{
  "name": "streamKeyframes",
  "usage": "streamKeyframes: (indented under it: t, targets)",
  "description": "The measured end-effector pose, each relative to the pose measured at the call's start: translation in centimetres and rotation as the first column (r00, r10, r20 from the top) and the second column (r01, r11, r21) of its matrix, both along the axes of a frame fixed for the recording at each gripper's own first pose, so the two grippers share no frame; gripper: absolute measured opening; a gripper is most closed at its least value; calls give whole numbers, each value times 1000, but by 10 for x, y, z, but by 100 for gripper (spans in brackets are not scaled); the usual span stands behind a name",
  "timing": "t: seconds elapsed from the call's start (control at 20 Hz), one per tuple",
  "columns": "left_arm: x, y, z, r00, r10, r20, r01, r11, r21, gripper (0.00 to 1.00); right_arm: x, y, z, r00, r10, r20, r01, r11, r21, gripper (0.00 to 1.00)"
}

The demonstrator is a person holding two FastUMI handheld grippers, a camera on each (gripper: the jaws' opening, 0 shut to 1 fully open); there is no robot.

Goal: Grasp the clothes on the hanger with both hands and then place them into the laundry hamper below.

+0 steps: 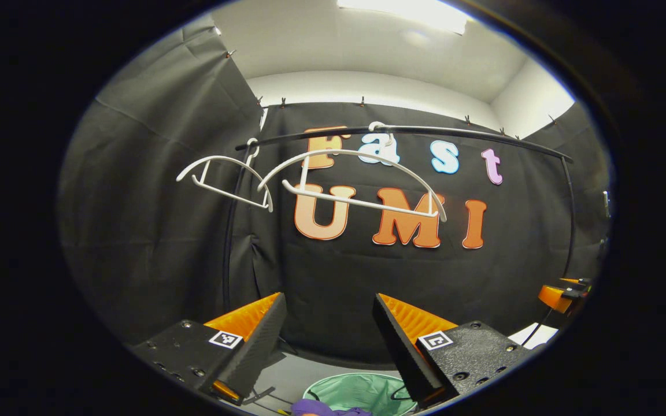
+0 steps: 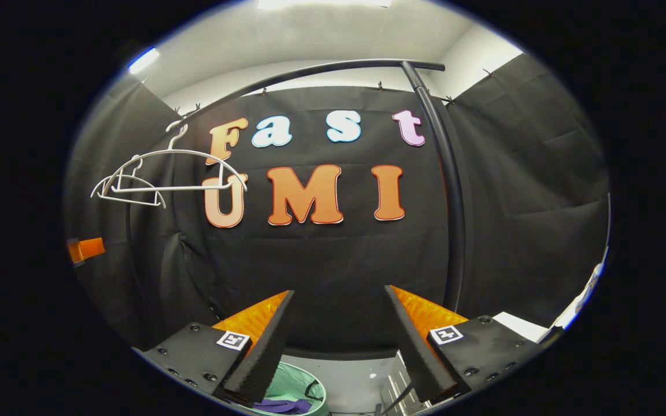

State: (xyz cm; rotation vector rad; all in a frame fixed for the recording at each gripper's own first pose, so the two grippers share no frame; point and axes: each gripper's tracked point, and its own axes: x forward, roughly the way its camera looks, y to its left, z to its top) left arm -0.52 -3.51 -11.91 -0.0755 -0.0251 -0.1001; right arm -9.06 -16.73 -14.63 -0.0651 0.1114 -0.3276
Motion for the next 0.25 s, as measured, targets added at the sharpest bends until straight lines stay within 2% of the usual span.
streamKeyframes:
  t: [0.25]
  targets:
    - [2,-2,-4,1000,1,-8,-1,1000,3,95,1,-4,-3,1000,-8,-5,8,1000,0,89]
